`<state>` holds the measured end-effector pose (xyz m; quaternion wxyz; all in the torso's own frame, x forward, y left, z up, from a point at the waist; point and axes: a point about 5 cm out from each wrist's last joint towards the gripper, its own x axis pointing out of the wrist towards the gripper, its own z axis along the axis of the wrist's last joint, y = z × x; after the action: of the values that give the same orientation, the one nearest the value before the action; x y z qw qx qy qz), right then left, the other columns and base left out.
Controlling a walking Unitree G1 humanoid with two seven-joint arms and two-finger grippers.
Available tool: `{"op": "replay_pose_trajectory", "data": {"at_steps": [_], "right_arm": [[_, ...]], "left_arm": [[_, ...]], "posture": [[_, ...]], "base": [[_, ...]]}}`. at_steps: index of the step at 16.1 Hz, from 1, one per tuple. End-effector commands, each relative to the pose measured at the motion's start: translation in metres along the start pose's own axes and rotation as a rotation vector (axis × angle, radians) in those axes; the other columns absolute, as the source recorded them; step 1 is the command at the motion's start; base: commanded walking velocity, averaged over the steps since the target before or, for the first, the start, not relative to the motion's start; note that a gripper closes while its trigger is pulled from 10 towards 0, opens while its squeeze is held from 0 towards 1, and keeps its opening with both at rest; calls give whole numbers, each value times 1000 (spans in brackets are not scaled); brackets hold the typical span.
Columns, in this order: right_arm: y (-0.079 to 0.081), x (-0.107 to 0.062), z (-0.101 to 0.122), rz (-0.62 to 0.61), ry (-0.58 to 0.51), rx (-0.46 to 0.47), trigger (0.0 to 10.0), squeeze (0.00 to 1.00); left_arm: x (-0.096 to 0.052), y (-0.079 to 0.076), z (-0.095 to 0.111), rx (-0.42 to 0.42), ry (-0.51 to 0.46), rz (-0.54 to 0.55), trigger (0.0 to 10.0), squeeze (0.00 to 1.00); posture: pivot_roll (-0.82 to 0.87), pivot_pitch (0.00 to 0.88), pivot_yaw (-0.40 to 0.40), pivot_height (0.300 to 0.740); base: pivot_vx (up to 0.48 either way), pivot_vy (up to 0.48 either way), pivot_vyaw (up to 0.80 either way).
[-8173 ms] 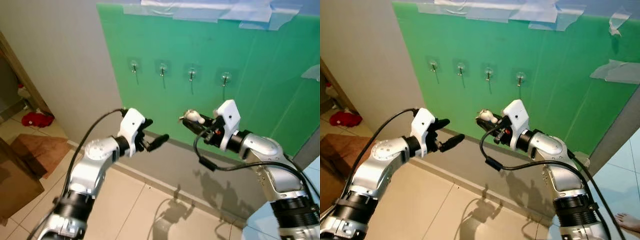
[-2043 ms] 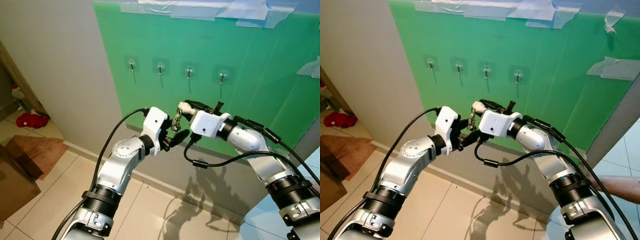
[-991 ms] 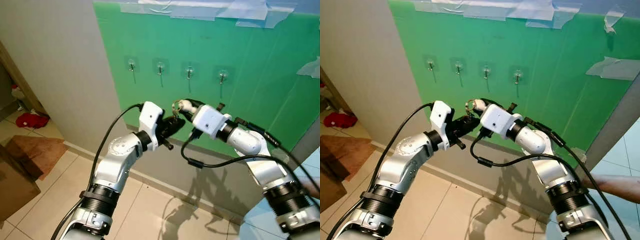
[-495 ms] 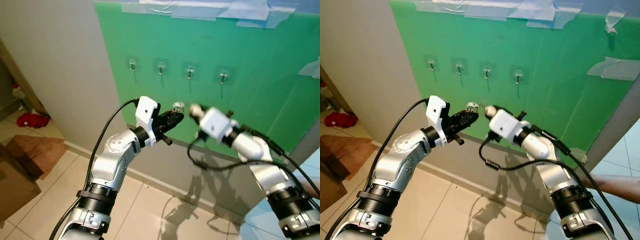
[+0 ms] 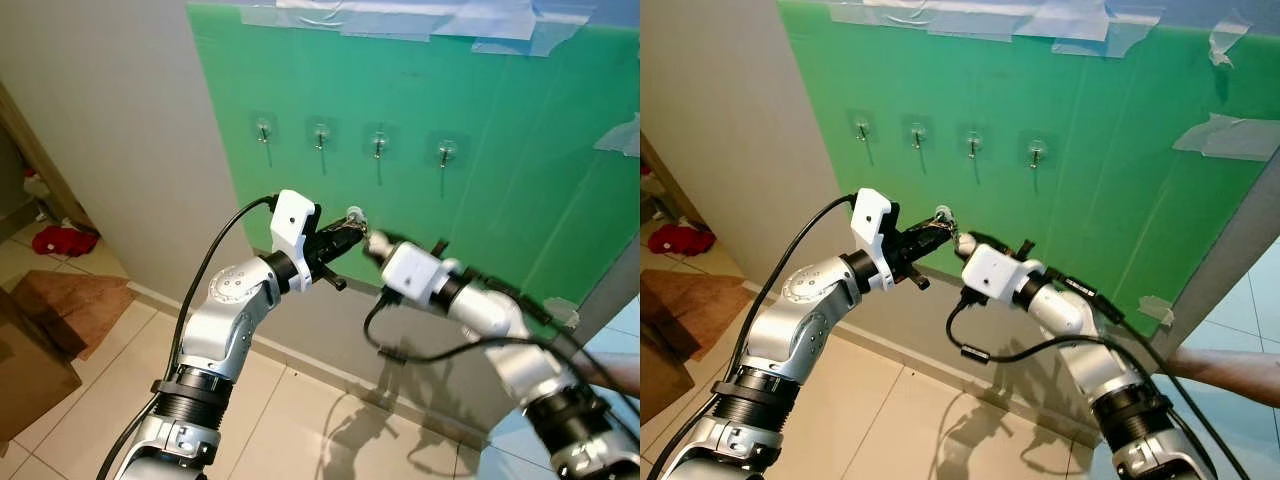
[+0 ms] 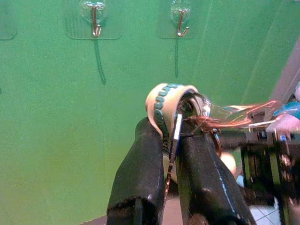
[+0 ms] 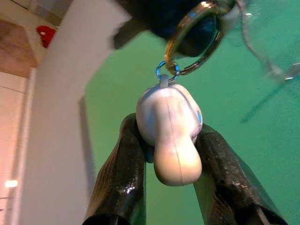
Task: Hang keys on a hook
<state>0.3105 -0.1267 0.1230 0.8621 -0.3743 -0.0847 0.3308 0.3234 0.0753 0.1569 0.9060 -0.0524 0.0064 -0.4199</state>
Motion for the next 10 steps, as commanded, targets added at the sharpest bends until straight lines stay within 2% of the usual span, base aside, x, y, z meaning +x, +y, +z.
{"op": "replay_pose_trajectory", "data": {"at_steps": [1,2,3,4,8,9,10], "right_arm": [[2,1,7,10,-21,21,0,0],[5,2,8,22,-23,45,980,0],[6,2,9,23,-20,62,8667,0],[9,3,11,29,-20,84,10000,0],[14,4,13,36,-17,133,10000,0],[14,4,13,27,-11,143,10000,1000],[15,3,9,14,10,128,10000,1000]], "left_arm": [[1,2,12,16,-31,-2,0,0],[1,2,11,17,-29,-2,0,0],[1,2,11,16,-28,-3,0,0],[1,2,11,16,-26,-5,0,0],[1,1,10,15,-20,-7,0,0],[1,1,9,16,-18,-9,0,0],[1,1,9,17,-15,-13,0,0]], "posture": [[-105,0,80,740],[-106,0,81,740],[-106,0,82,740],[-106,0,82,740],[-105,0,82,740],[-105,0,82,740],[-105,0,82,740]], "base": [[0,0,0],[0,0,0],[0,0,0],[0,0,0],[0,0,0],[0,0,0],[0,0,0]]}}
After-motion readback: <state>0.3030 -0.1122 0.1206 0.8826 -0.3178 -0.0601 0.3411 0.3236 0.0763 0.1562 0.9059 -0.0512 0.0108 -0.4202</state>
